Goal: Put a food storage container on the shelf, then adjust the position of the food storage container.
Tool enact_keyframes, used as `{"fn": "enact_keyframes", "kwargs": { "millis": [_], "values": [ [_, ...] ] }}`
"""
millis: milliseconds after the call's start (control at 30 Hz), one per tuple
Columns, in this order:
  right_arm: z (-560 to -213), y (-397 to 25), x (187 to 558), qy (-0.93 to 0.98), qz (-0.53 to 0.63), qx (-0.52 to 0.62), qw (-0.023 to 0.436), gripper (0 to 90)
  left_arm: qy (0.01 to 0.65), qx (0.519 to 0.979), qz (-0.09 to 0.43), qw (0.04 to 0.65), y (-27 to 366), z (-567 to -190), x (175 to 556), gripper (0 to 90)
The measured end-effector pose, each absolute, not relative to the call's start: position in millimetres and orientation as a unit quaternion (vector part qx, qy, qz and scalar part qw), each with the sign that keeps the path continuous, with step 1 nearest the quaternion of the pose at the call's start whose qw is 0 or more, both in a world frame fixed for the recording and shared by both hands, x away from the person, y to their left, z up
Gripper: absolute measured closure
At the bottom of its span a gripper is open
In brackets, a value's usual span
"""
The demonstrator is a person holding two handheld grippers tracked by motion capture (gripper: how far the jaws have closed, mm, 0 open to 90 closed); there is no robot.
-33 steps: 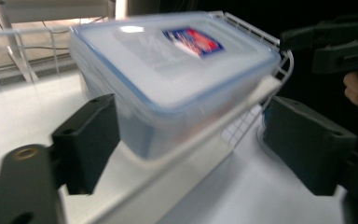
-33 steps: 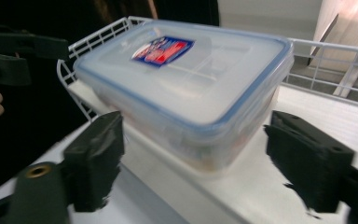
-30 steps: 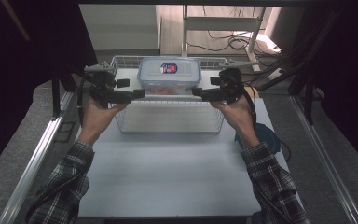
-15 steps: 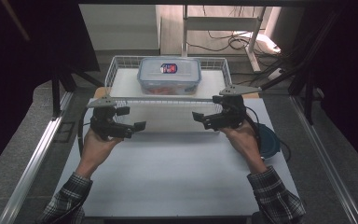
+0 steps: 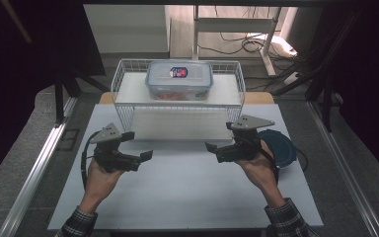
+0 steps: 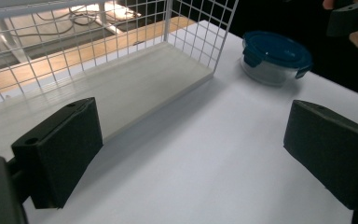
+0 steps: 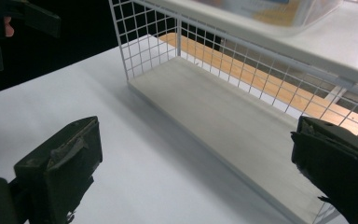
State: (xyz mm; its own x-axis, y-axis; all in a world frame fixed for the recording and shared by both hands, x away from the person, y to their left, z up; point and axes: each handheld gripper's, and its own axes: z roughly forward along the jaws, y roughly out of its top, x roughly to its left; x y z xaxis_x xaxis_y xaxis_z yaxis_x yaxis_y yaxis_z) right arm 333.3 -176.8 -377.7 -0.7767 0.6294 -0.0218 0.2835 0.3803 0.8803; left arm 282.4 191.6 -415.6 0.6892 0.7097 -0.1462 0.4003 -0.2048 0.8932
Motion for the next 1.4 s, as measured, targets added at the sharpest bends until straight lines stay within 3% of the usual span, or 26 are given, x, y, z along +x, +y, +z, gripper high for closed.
{"fn": "enact_keyframes", "kwargs": {
  "millis": [667,900,1067,1400],
  "values": [
    [-428.8,-195.1,300.1,0.817,0.469,0.286,0.178,1.5,0.378,0.764,0.151,0.5,198.0,-466.6,245.6,5.7],
    [-453.6,-195.9,287.8,0.823,0.457,0.29,0.174,1.8,0.376,0.776,0.181,0.473,197.0,-491.7,231.5,9.2],
    [-473.5,-197.1,282.3,0.838,0.428,0.287,0.177,1.8,0.387,0.788,0.155,0.453,194.6,-510.2,228.7,8.8],
    [-470.1,-208.6,290.6,0.827,0.417,0.34,0.165,0.0,0.388,0.788,0.156,0.452,196.6,-511.6,229.9,8.4]
  ]
}}
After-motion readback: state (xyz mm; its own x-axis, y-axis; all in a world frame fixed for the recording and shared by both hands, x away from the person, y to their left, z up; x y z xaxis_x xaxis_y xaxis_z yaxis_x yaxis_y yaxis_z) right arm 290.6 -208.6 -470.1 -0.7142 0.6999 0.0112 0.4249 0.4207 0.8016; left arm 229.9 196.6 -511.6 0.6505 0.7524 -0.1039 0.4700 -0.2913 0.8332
